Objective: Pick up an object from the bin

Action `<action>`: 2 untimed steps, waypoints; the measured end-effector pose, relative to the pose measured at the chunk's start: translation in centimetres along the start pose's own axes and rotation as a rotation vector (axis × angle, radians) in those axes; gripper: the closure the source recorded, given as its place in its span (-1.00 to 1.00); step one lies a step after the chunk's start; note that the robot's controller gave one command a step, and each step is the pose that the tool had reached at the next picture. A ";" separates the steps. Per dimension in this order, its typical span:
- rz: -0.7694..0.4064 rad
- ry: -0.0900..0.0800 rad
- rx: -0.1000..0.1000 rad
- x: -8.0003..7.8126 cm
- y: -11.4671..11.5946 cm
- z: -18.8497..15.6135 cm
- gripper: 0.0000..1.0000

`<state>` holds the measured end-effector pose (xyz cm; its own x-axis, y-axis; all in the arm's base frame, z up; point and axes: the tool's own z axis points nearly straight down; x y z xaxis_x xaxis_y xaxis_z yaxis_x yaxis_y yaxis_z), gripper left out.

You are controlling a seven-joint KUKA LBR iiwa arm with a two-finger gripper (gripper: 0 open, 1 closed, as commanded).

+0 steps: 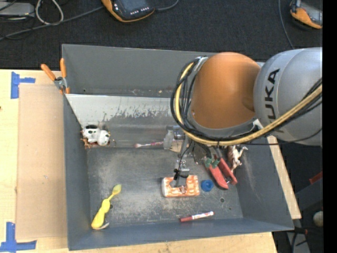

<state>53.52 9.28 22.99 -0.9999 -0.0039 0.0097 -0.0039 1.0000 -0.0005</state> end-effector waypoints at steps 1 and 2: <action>0.004 -0.009 -0.001 -0.1 -0.1 -0.5 -1.00; 0.006 -0.010 -0.002 0.6 -4.1 7.8 -1.00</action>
Offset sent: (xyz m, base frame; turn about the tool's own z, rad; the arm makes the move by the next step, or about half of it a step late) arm -0.0162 -0.0819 -0.1599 0.0120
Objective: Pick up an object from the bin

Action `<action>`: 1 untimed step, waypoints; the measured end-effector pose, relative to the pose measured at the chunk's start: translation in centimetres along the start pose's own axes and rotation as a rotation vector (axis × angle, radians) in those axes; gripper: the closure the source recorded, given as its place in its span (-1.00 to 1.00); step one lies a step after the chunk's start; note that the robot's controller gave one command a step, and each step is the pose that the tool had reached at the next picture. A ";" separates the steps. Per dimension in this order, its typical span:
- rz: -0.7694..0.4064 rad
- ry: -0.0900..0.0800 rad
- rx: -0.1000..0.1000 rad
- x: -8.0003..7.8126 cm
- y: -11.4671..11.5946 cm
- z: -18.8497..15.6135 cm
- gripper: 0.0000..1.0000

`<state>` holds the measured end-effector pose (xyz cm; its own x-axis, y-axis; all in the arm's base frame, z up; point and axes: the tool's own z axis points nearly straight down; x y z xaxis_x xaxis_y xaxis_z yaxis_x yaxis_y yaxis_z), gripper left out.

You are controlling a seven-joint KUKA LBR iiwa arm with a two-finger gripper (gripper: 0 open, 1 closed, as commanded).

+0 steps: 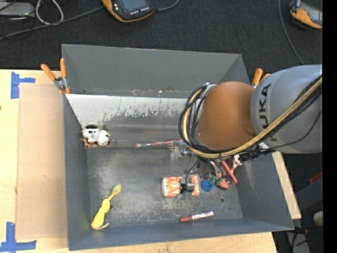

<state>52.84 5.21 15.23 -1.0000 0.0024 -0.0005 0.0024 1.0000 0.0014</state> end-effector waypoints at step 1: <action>-0.015 -0.010 -0.002 0.1 -3.1 -0.3 -1.00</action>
Offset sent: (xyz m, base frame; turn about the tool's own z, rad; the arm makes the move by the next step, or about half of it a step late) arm -0.0147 -0.0399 -0.0255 0.1436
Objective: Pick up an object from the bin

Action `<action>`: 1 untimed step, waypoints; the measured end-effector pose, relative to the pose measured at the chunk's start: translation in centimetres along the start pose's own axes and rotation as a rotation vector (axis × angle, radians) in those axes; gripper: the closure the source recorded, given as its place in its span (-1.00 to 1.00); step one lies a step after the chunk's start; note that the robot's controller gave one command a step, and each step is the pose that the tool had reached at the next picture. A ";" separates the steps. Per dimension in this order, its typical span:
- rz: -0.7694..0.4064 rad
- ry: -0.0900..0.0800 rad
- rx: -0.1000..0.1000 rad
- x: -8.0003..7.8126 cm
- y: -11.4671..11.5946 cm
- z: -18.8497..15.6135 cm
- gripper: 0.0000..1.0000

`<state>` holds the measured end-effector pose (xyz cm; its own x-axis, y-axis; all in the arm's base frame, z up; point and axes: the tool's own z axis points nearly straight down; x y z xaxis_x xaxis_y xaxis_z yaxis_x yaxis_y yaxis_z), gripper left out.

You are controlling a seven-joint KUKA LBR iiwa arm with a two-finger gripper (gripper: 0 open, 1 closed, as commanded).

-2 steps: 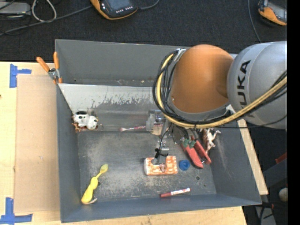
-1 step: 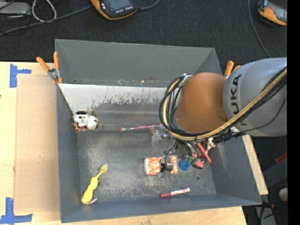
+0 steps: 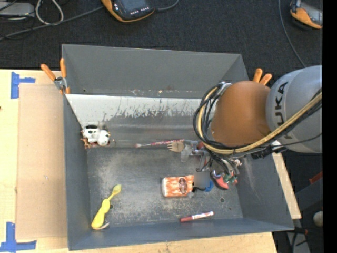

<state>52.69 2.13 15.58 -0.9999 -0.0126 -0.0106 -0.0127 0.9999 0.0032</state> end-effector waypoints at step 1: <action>0.160 0.021 0.003 1.5 -0.9 3.1 -1.00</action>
Offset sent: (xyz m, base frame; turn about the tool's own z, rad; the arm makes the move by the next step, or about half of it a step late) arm -0.0176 -0.0091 -0.0858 0.0636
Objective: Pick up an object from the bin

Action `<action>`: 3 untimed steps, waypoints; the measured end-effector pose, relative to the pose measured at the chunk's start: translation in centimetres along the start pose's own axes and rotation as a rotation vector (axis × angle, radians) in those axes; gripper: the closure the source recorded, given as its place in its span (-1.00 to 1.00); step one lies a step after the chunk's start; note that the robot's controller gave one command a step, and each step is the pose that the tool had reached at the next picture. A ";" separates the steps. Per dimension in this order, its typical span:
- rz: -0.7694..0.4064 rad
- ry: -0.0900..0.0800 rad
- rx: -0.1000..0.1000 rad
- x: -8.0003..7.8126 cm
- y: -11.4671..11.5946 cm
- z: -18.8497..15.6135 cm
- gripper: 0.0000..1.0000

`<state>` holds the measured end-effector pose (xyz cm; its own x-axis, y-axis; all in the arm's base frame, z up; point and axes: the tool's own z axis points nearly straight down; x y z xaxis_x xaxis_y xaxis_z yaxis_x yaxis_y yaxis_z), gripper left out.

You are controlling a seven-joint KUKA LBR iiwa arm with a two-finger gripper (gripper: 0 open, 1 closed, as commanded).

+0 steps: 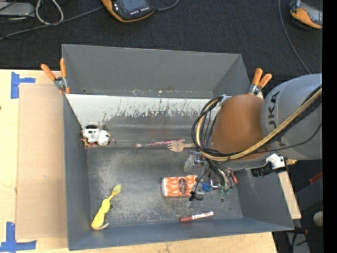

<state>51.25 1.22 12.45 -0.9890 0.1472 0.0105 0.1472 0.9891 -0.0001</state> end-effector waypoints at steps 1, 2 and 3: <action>-0.097 -0.014 -0.003 0.3 0.1 5.6 -1.00; 0.070 -0.012 -0.003 -0.9 0.5 5.5 1.00; 0.071 -0.012 -0.003 -0.9 0.5 5.5 1.00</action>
Offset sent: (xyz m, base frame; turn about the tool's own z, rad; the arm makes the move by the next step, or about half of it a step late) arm 0.0087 0.0035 -0.0545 0.0706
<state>52.12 1.60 6.95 -0.9761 0.2173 -0.0015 0.2173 0.9761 0.0029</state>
